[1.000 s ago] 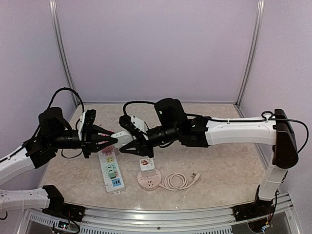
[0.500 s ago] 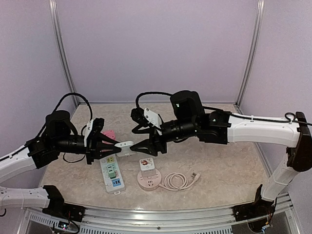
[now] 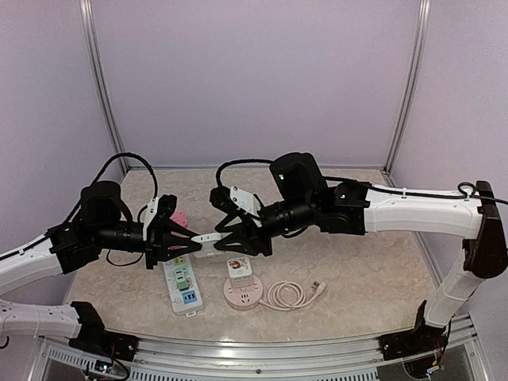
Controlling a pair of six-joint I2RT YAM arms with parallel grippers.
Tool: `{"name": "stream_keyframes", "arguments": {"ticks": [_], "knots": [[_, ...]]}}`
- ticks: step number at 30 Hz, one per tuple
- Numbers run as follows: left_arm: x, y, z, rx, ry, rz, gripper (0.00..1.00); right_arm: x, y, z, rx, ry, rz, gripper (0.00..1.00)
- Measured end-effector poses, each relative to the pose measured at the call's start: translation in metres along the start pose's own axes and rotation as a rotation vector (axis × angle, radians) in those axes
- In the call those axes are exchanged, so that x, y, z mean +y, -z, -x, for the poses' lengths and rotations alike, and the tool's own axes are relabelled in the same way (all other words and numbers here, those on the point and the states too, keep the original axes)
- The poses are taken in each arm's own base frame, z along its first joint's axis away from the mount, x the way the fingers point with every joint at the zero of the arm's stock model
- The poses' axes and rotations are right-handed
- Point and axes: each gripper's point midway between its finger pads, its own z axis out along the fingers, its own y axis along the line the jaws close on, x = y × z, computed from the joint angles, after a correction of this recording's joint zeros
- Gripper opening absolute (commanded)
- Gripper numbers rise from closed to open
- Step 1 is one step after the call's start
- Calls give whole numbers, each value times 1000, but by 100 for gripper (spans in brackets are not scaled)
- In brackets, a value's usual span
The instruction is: Insert the plug
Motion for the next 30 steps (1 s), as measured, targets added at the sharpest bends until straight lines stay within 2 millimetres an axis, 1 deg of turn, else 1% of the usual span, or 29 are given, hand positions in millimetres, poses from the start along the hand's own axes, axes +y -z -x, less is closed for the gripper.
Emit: {"name": "stream_keyframes", "arguments": {"ticks": [3, 6, 7, 11, 13, 22, 23, 24, 25, 26, 27, 28, 30], "knots": [[-1, -1, 1, -3, -4, -1, 0, 1, -1, -1, 1, -3, 7, 49], [-1, -1, 2, -7, -8, -2, 0, 2, -5, -5, 8, -13, 18, 46], [-1, -1, 2, -7, -8, -1, 0, 2, -7, -7, 12, -17, 21, 43], [-1, -1, 2, -7, -8, -1, 0, 2, -12, -12, 23, -30, 31, 22], [0, -1, 2, -7, -9, 6, 0, 4, -12, -13, 23, -33, 40, 15], [-1, -1, 3, -12, -5, 1, 0, 8, -12, -12, 23, -29, 69, 2], [-1, 0, 3, -12, -5, 2, 5, 8, -12, -12, 22, -29, 69, 0], [-1, 0, 3, -13, -5, 3, 19, 8, -12, -12, 23, -30, 68, 0], [-1, 0, 3, -14, -5, 5, 36, 8, -12, -11, 22, -31, 68, 0], [-1, 0, 3, -15, -4, 7, 52, 8, -12, -11, 21, -33, 66, 0], [0, 1, 3, -15, -11, 15, 63, 7, -12, -11, 23, -43, 59, 0], [1, 1, 3, -15, -19, 23, 70, 4, -13, -11, 26, -58, 45, 0], [3, 3, 3, -14, -35, 44, 76, 0, -13, -12, 31, -72, 22, 0]]}}
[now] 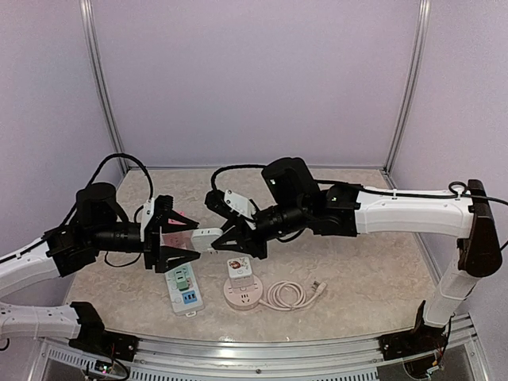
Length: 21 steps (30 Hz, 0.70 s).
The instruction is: Insert the plug
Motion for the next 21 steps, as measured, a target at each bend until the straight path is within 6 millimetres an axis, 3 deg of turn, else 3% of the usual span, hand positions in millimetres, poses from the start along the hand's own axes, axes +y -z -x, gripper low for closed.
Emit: {"name": "stream_keyframes", "arguments": {"ticks": [3, 6, 10, 13, 16, 21], "knots": [[4, 5, -3, 17, -54, 31, 80, -12, 0, -3, 16, -38, -70, 0], [14, 14, -18, 86, -155, 79, 83, -24, 2, -5, 26, -70, -142, 0], [35, 34, -59, 285, -339, 129, 84, -38, 3, -9, 31, -110, -225, 0], [38, 45, -87, 407, -397, 108, 84, -43, 4, -18, 41, -136, -261, 0], [30, 46, -101, 459, -397, 61, 84, -37, 3, -27, 36, -148, -241, 0], [8, 29, -85, 370, -302, 21, 74, -5, 5, -46, 32, -154, -103, 0]]}}
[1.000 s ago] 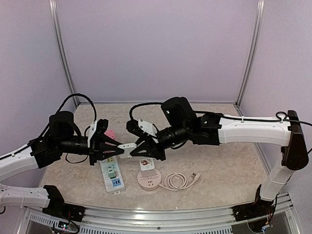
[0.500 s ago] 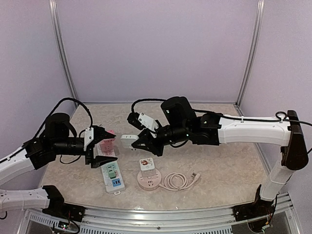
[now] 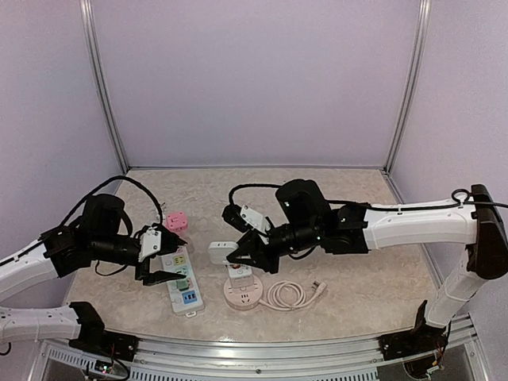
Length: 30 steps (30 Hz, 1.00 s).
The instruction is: Insert the plug
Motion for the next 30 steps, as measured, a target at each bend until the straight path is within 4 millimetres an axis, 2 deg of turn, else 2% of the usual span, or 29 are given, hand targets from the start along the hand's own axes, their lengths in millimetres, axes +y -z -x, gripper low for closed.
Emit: {"name": "stream_keyframes", "arguments": {"ticks": [3, 8, 10, 13, 16, 20, 26, 30], "knots": [[-7, -8, 18, -104, 120, -11, 68, 15, 4, -12, -2, 0, 74, 0], [-22, -28, 33, -228, 273, -47, 65, 37, 8, -38, 10, 39, 185, 0], [-32, -37, 40, -263, 293, -77, 62, 42, 9, -49, 19, 70, 211, 0], [-45, -49, 49, -302, 315, -104, 53, 46, 10, -62, 25, 115, 236, 0], [-50, -60, 52, -322, 351, -101, 53, 49, 12, -71, 13, 146, 254, 0], [-45, -69, 57, -347, 377, -71, 58, 46, 14, -74, -25, 174, 261, 0], [-40, -77, 60, -373, 418, -41, 57, 36, 17, -69, -65, 193, 250, 0], [-46, -83, 55, -364, 437, -43, 57, 29, 18, -61, -115, 215, 231, 0]]}}
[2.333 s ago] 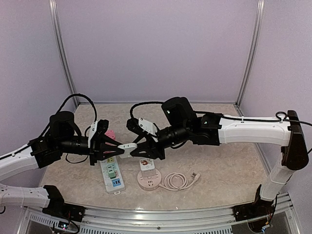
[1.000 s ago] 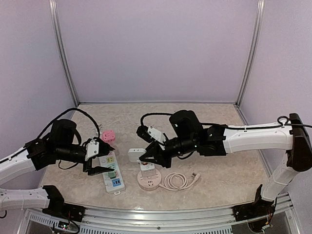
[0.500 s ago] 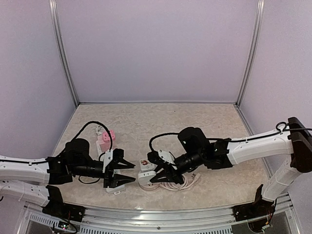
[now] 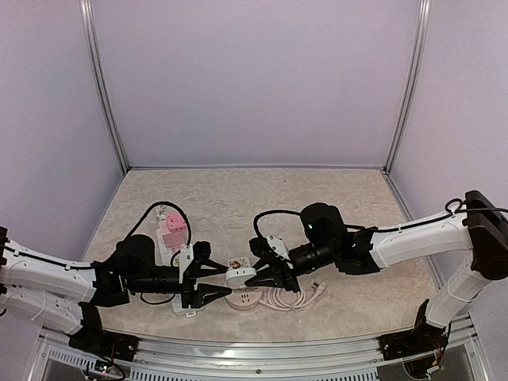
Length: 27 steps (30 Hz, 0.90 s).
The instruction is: Insert the plug
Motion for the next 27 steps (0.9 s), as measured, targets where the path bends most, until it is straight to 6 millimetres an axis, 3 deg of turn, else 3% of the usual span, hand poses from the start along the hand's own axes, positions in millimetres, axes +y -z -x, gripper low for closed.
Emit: {"name": "stream_keyframes", "arguments": {"ticks": [13, 20, 23, 27], "knots": [[-2, -9, -12, 20, 39, 23, 33, -5, -3, -8, -9, -13, 13, 0], [-4, -12, -14, 28, 81, 25, 14, -4, -5, -14, 6, -24, 20, 0], [-3, -14, -20, 48, 94, 29, 0, -3, -8, -22, 27, -50, 37, 0], [-3, -16, -25, 65, 111, 30, 0, -1, -10, -27, 42, -67, 53, 0]]}}
